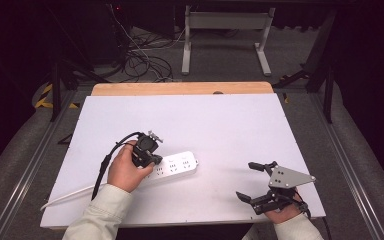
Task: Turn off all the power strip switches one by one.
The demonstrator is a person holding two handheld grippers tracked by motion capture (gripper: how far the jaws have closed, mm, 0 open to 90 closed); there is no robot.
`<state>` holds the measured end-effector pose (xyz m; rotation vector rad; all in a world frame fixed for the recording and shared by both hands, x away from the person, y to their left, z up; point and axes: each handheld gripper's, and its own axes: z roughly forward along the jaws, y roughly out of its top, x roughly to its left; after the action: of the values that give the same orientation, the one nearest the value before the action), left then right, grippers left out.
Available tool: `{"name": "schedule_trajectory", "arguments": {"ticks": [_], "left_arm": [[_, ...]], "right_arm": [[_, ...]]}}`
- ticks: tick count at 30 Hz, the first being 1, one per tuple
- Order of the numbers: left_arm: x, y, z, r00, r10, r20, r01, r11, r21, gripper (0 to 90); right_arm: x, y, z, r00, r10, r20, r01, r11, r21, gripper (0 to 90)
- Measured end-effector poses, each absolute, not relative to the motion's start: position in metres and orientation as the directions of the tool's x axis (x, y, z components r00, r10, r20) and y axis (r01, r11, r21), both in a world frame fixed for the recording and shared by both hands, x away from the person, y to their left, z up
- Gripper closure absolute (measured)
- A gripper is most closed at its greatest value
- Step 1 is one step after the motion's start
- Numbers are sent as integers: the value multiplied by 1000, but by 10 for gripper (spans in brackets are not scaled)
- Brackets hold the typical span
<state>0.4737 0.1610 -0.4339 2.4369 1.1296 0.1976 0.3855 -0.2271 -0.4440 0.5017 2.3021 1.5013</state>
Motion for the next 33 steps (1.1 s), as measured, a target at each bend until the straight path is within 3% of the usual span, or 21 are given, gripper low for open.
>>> {"name": "schedule_trajectory", "arguments": {"ticks": [33], "left_arm": [[472,162,-438,644,763,-55,695,-553,460,900]], "right_arm": [[385,-226,-444,-879,468,-92,104,375,921,58]]}}
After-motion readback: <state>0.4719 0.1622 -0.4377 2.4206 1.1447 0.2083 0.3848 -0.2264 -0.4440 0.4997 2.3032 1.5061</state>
